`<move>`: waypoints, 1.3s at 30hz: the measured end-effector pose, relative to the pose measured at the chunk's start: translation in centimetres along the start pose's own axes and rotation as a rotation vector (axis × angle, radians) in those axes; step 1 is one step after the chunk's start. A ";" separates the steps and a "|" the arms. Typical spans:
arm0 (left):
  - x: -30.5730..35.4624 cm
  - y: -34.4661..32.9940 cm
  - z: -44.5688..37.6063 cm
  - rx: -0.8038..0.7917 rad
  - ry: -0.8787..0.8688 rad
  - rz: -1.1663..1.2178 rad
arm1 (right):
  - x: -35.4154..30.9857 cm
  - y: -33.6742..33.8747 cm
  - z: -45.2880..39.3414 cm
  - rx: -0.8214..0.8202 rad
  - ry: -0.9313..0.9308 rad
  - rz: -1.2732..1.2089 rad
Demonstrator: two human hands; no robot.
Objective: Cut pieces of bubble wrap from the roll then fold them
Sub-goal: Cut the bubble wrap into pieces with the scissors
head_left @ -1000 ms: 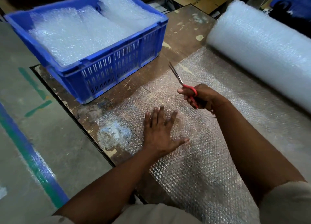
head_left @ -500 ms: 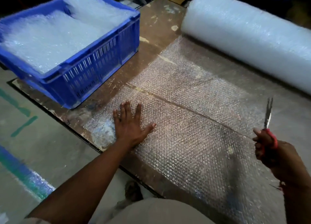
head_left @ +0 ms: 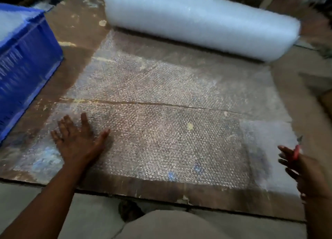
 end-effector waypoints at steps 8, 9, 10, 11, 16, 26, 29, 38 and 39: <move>16.9 -3.2 6.3 0.002 -0.328 -0.001 | 0.8 5.6 -1.1 0.198 0.089 0.399; 19.0 -3.8 7.3 0.003 -0.377 -0.013 | 1.6 5.9 -1.8 0.208 0.085 0.472; 21.3 -4.5 8.3 0.001 -0.424 -0.029 | 2.2 6.4 -2.3 0.221 0.085 0.493; 23.3 -5.2 9.2 -0.010 -0.460 -0.048 | 3.0 7.1 -3.2 0.237 0.095 0.501; 29.4 -9.0 12.3 -0.076 -0.556 -0.137 | 5.9 8.9 -5.6 0.207 0.163 0.585; 30.1 -10.4 14.2 -0.086 -0.505 -0.132 | 6.1 10.6 -3.6 0.121 0.300 0.728; 30.6 -10.3 15.2 -0.081 -0.508 -0.111 | 6.0 11.2 -3.1 0.155 0.280 0.764; 34.4 -11.2 16.0 -0.078 -0.662 -0.096 | 5.2 9.8 -1.8 0.191 0.321 0.778; 34.5 -11.6 16.0 -0.084 -0.680 -0.101 | 5.5 9.6 -1.7 0.165 0.319 0.790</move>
Point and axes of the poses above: each hand's wrist, its own z-axis away from the middle knuckle, its own y-axis out of the back of the hand, x = y × z, the point moved 4 cm from there along -z, towards the middle knuckle, and after that the axes turned 10 degrees about -x, right-handed, at the moved point
